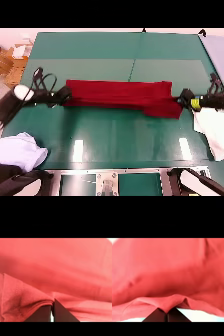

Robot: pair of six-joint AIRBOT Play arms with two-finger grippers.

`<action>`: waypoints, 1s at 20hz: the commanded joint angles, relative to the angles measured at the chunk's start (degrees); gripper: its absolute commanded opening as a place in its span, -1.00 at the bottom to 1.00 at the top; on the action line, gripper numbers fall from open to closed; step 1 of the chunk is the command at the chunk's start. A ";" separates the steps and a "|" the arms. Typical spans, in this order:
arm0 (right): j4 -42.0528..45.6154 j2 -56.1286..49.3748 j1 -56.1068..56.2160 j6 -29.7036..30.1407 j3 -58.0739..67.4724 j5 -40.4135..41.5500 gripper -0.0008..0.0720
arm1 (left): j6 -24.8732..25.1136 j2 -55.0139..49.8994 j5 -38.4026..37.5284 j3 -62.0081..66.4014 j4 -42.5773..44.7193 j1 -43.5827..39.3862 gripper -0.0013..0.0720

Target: Fold the shirts.

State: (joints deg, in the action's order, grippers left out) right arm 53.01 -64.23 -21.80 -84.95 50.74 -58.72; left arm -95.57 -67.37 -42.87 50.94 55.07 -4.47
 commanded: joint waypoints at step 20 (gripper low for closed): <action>-2.54 -48.06 -7.02 19.82 42.91 -20.48 0.69 | 5.64 -22.99 -16.79 38.29 -1.18 10.56 -0.02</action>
State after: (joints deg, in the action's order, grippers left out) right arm 52.27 -109.12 -27.35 -70.96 93.17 -73.82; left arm -90.52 -90.52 -54.96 88.36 53.71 5.13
